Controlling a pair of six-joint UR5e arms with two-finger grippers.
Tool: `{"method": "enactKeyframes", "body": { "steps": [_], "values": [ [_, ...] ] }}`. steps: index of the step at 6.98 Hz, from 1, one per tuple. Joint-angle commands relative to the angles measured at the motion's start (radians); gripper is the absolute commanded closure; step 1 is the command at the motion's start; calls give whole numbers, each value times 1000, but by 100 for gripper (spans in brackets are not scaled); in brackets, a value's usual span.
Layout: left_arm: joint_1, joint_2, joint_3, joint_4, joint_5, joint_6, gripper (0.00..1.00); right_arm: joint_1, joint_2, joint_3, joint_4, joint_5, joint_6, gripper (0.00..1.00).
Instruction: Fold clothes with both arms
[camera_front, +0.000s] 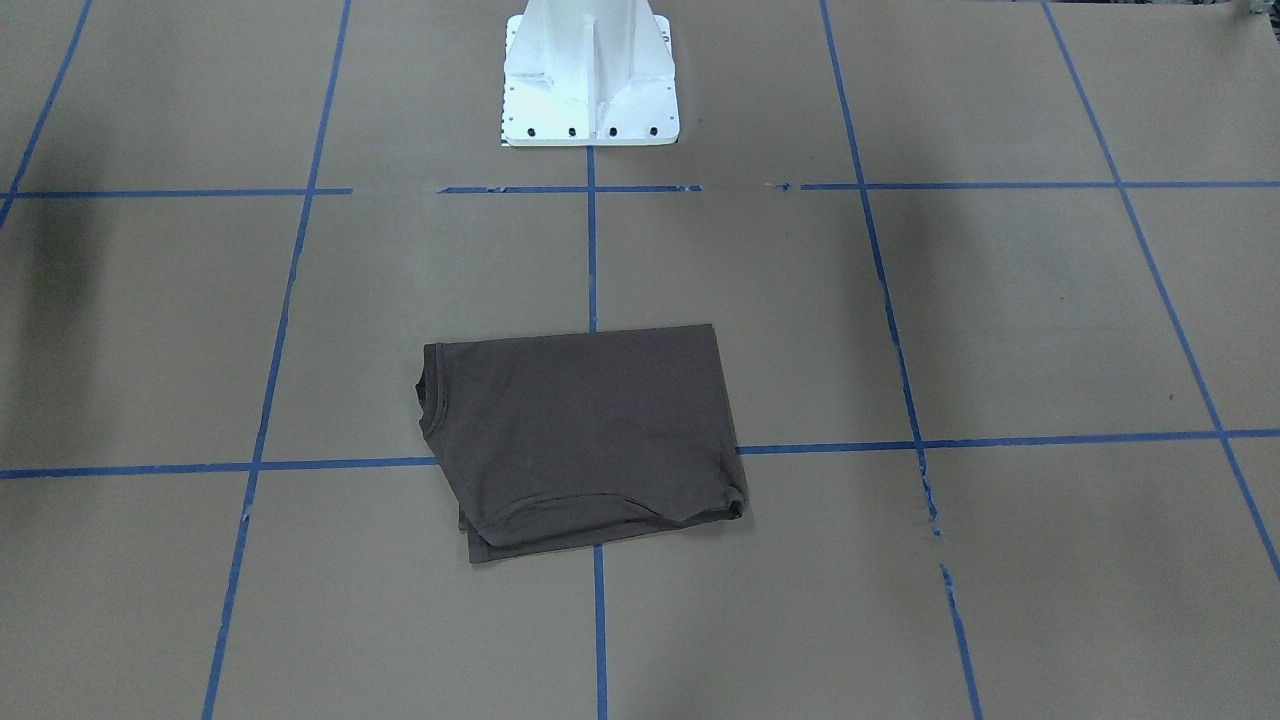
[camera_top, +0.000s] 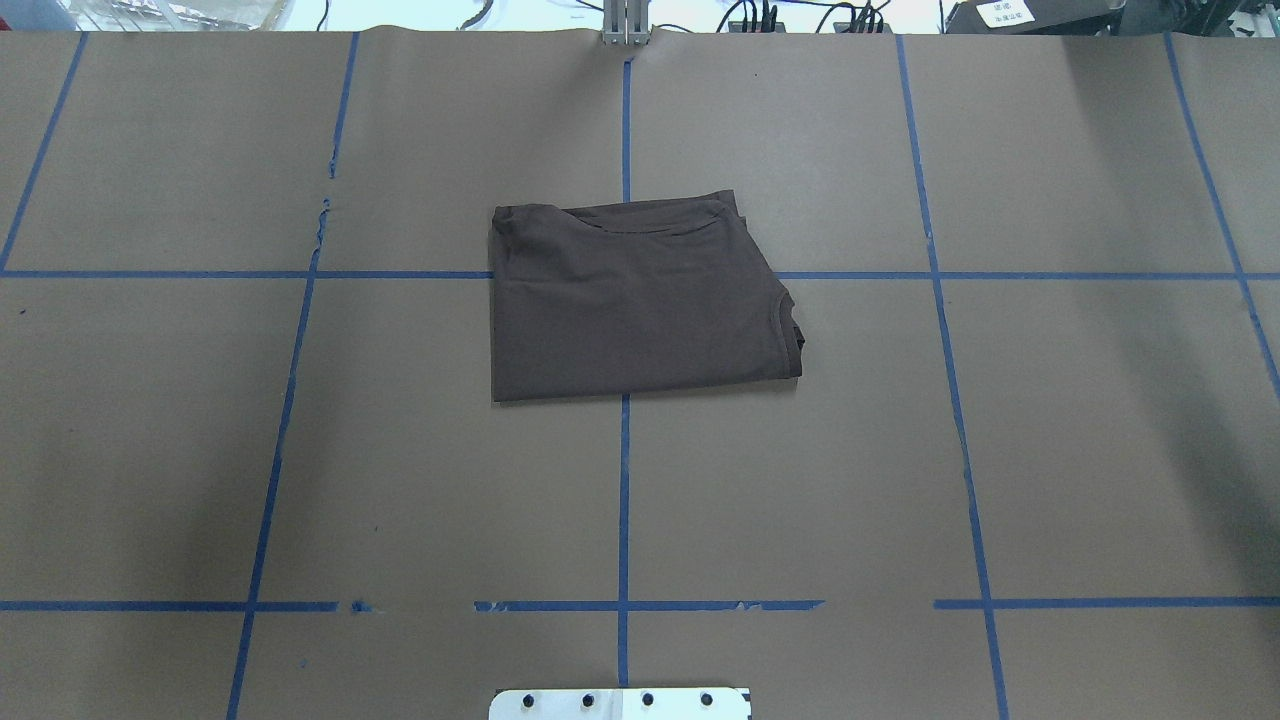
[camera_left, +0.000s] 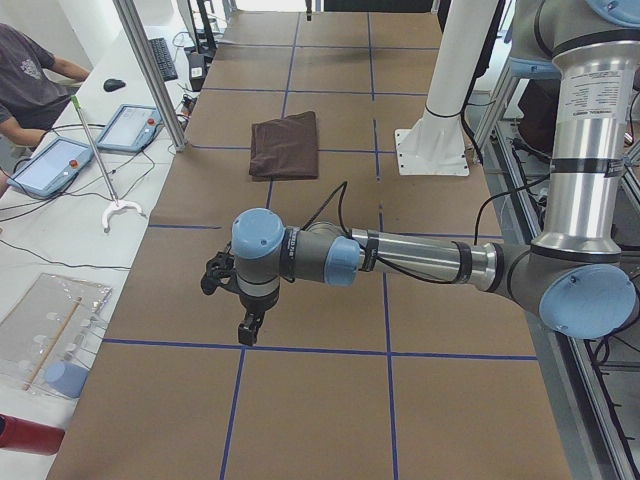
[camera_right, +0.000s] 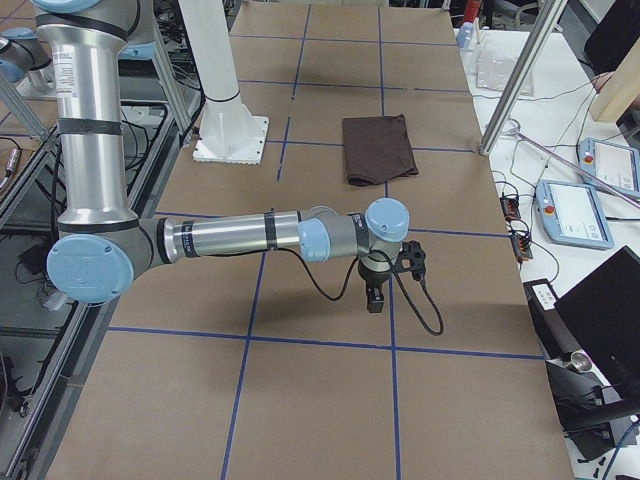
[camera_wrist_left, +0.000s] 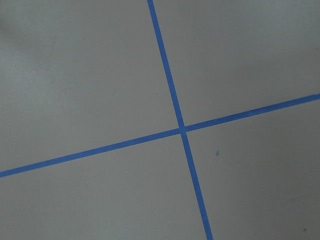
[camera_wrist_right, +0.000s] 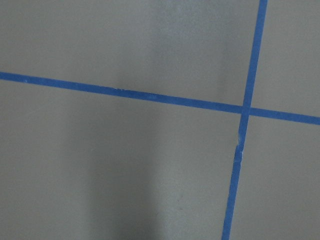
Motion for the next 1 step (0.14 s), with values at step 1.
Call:
{"method": "enactKeyframes", "body": {
  "steps": [1],
  "values": [
    [4, -17, -5, 4, 0, -1, 0, 37, 5, 0, -20, 3, -27, 0]
  ]
}}
